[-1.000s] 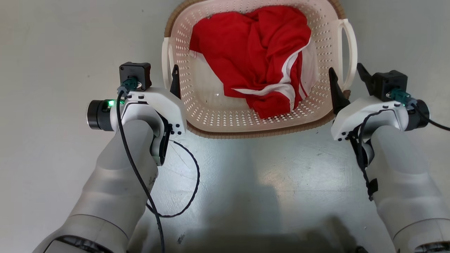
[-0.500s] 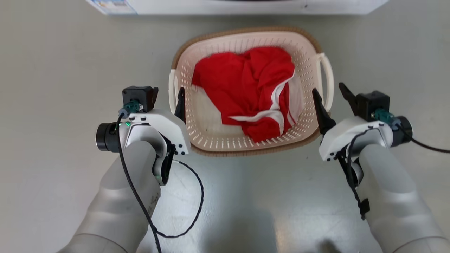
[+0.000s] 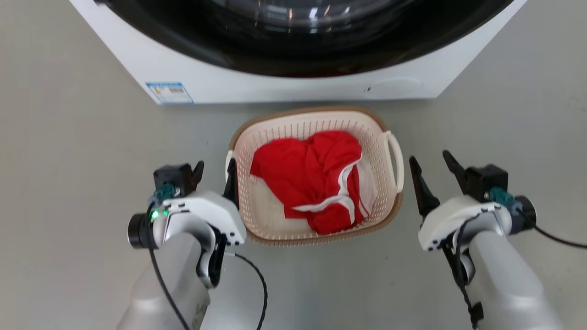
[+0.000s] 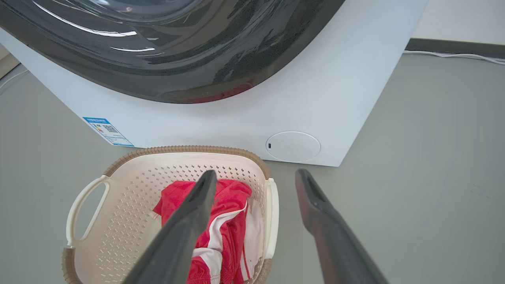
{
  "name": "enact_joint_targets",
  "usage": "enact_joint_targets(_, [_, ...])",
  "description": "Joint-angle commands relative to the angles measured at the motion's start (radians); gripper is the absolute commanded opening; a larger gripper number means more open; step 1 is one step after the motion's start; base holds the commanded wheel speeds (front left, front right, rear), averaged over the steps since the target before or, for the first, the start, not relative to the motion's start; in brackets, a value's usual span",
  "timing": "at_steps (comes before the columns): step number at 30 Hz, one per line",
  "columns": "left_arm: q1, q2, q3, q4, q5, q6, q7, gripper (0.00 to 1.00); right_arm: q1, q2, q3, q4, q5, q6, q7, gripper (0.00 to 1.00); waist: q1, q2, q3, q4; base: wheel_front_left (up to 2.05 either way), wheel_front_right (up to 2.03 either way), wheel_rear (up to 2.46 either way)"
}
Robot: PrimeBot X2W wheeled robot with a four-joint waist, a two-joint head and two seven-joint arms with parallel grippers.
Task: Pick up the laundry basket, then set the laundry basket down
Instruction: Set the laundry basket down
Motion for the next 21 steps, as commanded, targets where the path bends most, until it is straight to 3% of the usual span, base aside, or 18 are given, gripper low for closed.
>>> enact_joint_targets(1, [0.04, 0.02, 0.04, -0.039, 0.016, 0.0, -0.006, 1.0, 0.044, 0.011, 0.016, -0.037, -0.012, 0.004, -0.014, 1.0, 0.0, 0.0, -0.054, -0.012, 0.0, 0.0, 0.0])
enact_joint_targets(21, [0.264, 0.019, 0.135, -0.188, 0.074, -0.04, -0.006, 1.0, 0.227, 0.011, 0.008, -0.17, -0.024, 0.004, -0.014, 1.0, 0.0, 0.0, -0.254, -0.009, 0.0, 0.0, 0.0])
